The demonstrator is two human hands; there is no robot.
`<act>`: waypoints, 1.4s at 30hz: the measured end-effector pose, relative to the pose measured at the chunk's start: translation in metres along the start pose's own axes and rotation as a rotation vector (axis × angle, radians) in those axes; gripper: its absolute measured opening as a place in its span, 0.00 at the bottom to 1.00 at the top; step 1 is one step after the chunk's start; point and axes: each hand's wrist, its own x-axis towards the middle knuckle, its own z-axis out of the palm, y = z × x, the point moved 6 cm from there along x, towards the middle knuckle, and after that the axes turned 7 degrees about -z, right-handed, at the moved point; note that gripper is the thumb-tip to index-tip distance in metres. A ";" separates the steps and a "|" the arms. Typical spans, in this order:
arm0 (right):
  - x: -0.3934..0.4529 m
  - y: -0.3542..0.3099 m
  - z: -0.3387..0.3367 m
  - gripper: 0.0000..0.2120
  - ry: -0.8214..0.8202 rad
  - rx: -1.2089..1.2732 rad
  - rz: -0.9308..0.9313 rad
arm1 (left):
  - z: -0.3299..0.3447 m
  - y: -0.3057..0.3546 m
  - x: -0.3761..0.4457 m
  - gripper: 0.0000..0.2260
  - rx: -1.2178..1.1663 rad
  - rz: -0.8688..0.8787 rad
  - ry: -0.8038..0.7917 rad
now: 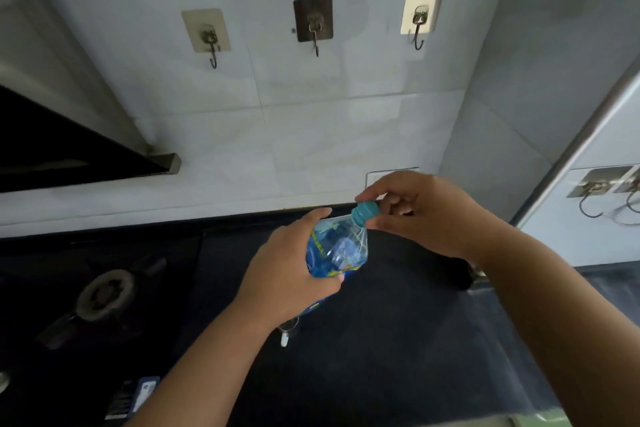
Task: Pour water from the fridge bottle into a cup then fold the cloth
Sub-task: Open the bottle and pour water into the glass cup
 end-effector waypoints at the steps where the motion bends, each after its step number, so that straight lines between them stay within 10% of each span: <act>1: 0.001 -0.009 -0.004 0.14 -0.035 -0.050 -0.042 | -0.006 0.002 -0.001 0.44 0.034 0.016 -0.002; 14: 0.011 -0.064 0.002 0.15 -0.115 -0.355 -0.545 | -0.050 0.005 -0.005 0.45 0.111 0.026 -0.065; 25: 0.025 -0.060 0.004 0.17 0.050 -0.165 0.059 | -0.070 0.018 -0.003 0.44 0.184 0.109 0.084; 29: 0.023 -0.065 0.004 0.11 -0.088 -0.199 0.022 | -0.070 0.009 -0.004 0.44 0.078 0.020 0.040; 36: 0.026 -0.059 0.008 0.35 -0.090 -0.538 0.245 | -0.071 0.021 -0.007 0.43 0.200 0.099 0.120; 42: 0.020 -0.079 0.006 0.21 -0.027 -0.413 -0.112 | -0.072 0.016 -0.003 0.39 -0.172 0.018 -0.015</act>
